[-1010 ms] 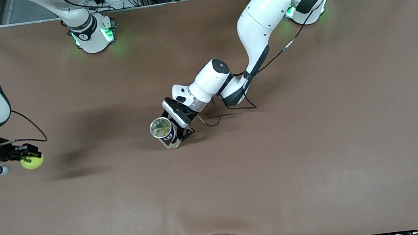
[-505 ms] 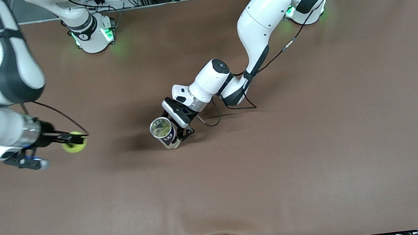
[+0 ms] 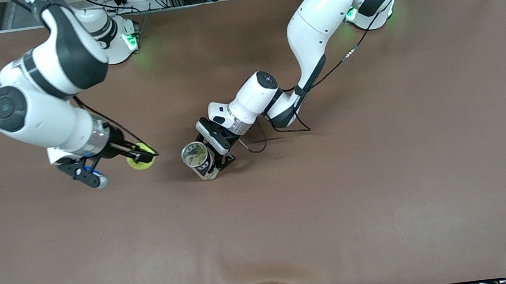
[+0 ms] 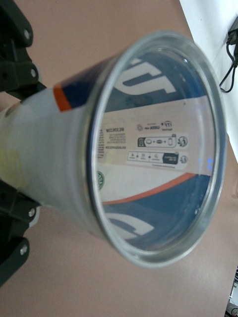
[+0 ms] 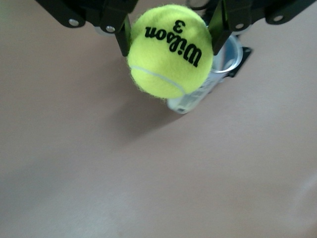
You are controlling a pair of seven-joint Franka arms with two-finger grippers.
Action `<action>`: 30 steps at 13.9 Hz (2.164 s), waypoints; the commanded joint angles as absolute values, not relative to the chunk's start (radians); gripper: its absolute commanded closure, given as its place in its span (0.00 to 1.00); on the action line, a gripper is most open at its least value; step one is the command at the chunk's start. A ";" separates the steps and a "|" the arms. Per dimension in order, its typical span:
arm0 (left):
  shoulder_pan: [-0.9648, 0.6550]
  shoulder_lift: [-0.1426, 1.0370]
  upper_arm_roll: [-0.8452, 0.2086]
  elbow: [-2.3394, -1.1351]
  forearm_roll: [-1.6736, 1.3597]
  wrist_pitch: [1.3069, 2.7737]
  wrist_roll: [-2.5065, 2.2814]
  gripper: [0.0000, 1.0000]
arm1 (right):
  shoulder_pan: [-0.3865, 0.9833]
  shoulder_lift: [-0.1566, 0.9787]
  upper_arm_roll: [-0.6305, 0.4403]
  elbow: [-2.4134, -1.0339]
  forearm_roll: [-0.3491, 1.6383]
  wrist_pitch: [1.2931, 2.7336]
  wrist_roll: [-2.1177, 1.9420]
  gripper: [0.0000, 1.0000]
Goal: Insert tennis ball vertically with right arm
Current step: 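Carry the Wilson ball with the right gripper over the can opening, then lower the Wilson ball into the can and open the right gripper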
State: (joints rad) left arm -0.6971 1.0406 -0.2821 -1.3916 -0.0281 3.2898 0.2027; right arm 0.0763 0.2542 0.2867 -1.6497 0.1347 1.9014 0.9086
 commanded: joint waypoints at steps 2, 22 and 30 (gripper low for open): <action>-0.715 1.055 -0.267 -1.404 -0.055 3.264 0.193 0.29 | 0.153 0.324 0.284 -1.600 0.138 1.979 1.063 1.00; -0.715 1.063 -0.267 -1.404 -0.057 3.264 0.193 0.20 | 0.193 0.391 0.322 -1.643 0.135 2.049 1.154 0.00; -0.715 1.063 -0.267 -1.404 -0.057 3.264 0.193 0.19 | 0.170 0.382 0.321 -1.643 0.130 2.002 1.096 0.00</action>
